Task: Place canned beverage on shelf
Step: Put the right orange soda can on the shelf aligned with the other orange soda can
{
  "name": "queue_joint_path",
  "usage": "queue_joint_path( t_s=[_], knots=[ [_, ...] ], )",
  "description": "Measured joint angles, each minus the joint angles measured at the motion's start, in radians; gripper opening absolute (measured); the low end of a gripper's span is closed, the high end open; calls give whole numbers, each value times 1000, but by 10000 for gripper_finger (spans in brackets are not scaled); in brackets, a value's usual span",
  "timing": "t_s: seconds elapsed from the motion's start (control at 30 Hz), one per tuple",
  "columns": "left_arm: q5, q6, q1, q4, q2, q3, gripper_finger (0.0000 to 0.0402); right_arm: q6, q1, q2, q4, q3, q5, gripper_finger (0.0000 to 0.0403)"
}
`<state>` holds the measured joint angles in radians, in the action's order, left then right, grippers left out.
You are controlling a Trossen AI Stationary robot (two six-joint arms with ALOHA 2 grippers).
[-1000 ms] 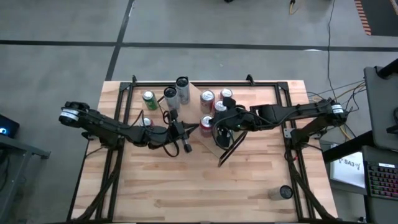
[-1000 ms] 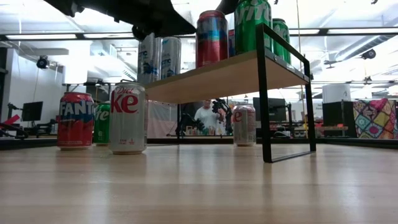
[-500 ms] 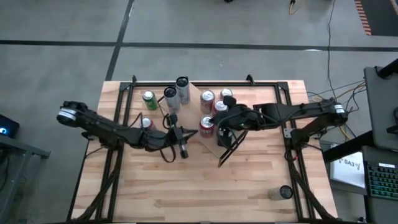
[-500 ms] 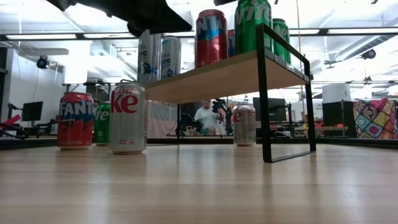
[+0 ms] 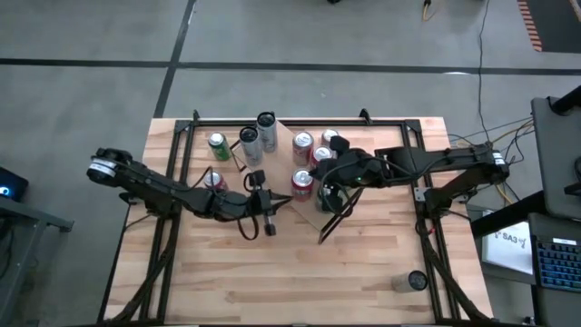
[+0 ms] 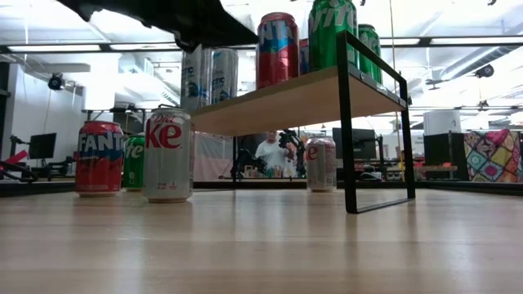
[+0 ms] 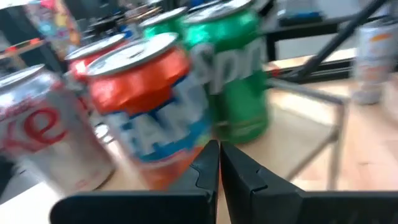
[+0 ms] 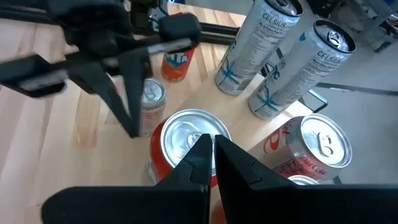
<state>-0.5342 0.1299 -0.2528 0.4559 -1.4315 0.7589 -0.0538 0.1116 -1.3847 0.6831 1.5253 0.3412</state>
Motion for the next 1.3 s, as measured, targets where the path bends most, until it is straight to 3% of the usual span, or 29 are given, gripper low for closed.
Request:
queue_joint_path(
  t_s=[0.83,1.13,1.3],
  knots=[
    [-5,15,92,40,-27,0,0,-8,-1,2,18,0,52,9],
    [-4,17,76,37,-26,0,0,-9,0,2,29,0,52,9],
    [61,22,55,14,-26,0,0,-8,0,2,45,0,52,9]
  ],
)
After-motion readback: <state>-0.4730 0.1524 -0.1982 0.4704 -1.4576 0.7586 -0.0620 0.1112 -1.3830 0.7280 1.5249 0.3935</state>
